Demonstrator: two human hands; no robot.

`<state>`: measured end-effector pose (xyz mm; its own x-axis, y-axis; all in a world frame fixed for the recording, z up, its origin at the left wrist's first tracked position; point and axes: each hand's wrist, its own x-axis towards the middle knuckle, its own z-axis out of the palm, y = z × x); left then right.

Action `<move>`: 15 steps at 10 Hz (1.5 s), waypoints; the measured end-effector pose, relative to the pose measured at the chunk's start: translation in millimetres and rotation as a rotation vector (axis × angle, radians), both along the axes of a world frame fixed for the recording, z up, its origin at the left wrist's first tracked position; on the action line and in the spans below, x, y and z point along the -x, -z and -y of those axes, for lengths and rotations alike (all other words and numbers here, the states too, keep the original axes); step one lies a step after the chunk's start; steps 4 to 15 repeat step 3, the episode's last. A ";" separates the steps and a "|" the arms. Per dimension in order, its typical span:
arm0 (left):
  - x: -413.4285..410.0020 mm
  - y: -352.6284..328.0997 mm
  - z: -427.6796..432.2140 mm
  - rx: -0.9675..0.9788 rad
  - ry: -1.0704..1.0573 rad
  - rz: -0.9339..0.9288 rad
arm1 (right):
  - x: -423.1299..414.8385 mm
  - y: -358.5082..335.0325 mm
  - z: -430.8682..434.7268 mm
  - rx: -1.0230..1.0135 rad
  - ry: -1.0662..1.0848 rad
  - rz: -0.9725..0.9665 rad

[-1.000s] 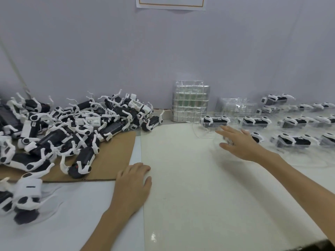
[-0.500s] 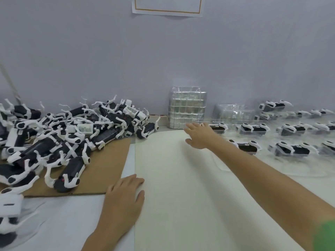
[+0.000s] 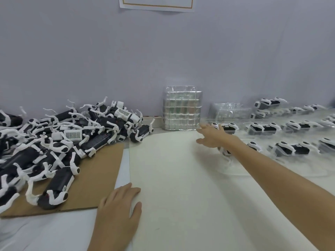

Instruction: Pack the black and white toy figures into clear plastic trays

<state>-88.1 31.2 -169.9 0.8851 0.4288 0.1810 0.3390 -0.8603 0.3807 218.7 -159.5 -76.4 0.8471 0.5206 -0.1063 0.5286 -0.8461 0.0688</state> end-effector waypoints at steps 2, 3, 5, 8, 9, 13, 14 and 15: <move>9.1 -0.9 4.1 -0.064 0.035 0.043 | 87.4 -34.3 20.5 -0.525 -0.217 -0.302; 7.4 -3.7 6.4 -0.096 0.048 0.048 | 159.8 -28.4 44.1 -0.641 -0.356 -0.459; 7.4 -3.7 6.4 -0.096 0.048 0.048 | 159.8 -28.4 44.1 -0.641 -0.356 -0.459; 7.4 -3.7 6.4 -0.096 0.048 0.048 | 159.8 -28.4 44.1 -0.641 -0.356 -0.459; 7.4 -3.7 6.4 -0.096 0.048 0.048 | 159.8 -28.4 44.1 -0.641 -0.356 -0.459; 7.4 -3.7 6.4 -0.096 0.048 0.048 | 159.8 -28.4 44.1 -0.641 -0.356 -0.459; 7.4 -3.7 6.4 -0.096 0.048 0.048 | 159.8 -28.4 44.1 -0.641 -0.356 -0.459; 7.4 -3.7 6.4 -0.096 0.048 0.048 | 159.8 -28.4 44.1 -0.641 -0.356 -0.459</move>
